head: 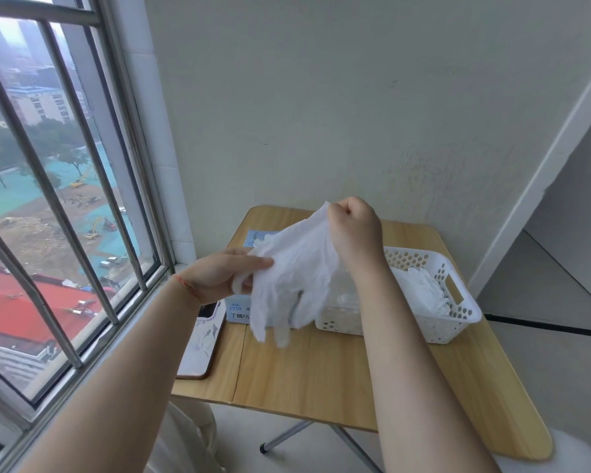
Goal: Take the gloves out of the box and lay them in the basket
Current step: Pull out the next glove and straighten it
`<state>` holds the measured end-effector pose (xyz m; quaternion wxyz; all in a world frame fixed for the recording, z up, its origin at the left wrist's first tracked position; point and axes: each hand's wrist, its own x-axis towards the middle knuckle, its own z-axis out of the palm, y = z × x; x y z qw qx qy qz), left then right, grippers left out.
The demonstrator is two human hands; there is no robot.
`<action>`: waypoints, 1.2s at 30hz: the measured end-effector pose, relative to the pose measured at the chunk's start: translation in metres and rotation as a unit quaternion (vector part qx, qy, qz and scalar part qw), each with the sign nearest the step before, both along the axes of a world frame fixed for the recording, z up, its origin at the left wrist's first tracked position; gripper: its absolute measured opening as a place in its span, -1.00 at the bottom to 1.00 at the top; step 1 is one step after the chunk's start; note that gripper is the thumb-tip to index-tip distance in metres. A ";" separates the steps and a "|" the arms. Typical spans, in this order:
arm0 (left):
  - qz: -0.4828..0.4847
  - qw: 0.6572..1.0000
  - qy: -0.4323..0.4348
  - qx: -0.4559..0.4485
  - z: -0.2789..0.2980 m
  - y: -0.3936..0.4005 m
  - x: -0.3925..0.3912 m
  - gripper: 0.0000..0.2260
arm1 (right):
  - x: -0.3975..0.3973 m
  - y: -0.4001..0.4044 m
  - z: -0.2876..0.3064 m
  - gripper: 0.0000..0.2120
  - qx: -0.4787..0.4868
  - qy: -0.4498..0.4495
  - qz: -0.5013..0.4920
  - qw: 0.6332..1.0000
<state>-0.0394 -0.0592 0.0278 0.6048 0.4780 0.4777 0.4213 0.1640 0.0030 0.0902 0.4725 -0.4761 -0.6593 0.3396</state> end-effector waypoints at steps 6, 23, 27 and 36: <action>0.118 0.986 0.119 -0.001 0.012 0.026 0.000 -0.69 | 0.014 0.023 -0.028 -0.84 -0.054 -0.175 -0.017 0.983; 0.067 0.763 0.606 0.215 0.001 0.142 0.131 -0.69 | 0.131 0.096 -0.073 -0.70 -0.139 -0.386 -0.115 0.905; -0.009 0.775 0.565 0.282 -0.015 0.127 0.157 -0.78 | 0.133 0.101 -0.085 -0.68 -0.124 -0.448 -0.095 0.881; -0.133 0.750 0.639 0.108 -0.016 0.114 0.156 -0.26 | 0.146 0.100 -0.082 -0.62 -0.076 -0.529 -0.087 0.841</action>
